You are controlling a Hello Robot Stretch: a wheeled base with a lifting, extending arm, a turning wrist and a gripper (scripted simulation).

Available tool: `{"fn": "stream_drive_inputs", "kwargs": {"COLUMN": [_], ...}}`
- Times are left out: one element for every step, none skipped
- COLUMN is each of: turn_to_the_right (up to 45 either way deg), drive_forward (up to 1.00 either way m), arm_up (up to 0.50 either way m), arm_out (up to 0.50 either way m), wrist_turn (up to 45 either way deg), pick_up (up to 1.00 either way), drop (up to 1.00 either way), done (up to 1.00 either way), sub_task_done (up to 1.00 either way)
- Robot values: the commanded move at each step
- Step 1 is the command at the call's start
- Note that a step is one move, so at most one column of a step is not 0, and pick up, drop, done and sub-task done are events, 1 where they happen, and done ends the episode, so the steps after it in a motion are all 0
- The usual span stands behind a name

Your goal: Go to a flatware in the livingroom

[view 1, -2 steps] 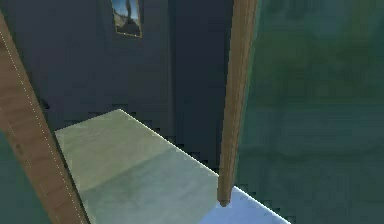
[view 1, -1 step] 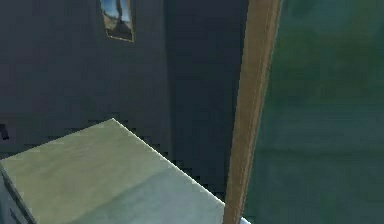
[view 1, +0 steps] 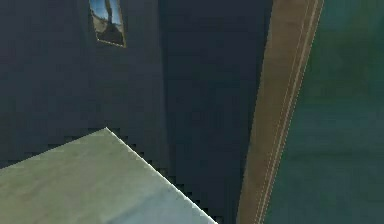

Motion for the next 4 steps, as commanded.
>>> {"fn": "stream_drive_inputs", "kwargs": {"turn_to_the_right": [-18.0,-3.0,0.0,-24.0], "drive_forward": [0.0,0.0,0.8,0.0], "arm_up": [0.0,0.0,0.0,0.0], "arm_out": [0.0,0.0,0.0,0.0], "wrist_turn": [0.0,0.0,0.0,0.0], "pick_up": [0.0,0.0,0.0,0.0], "drop": [0.0,0.0,0.0,0.0], "done": [0.0,0.0,0.0,0.0], "sub_task_done": [0.0,0.0,0.0,0.0]}}
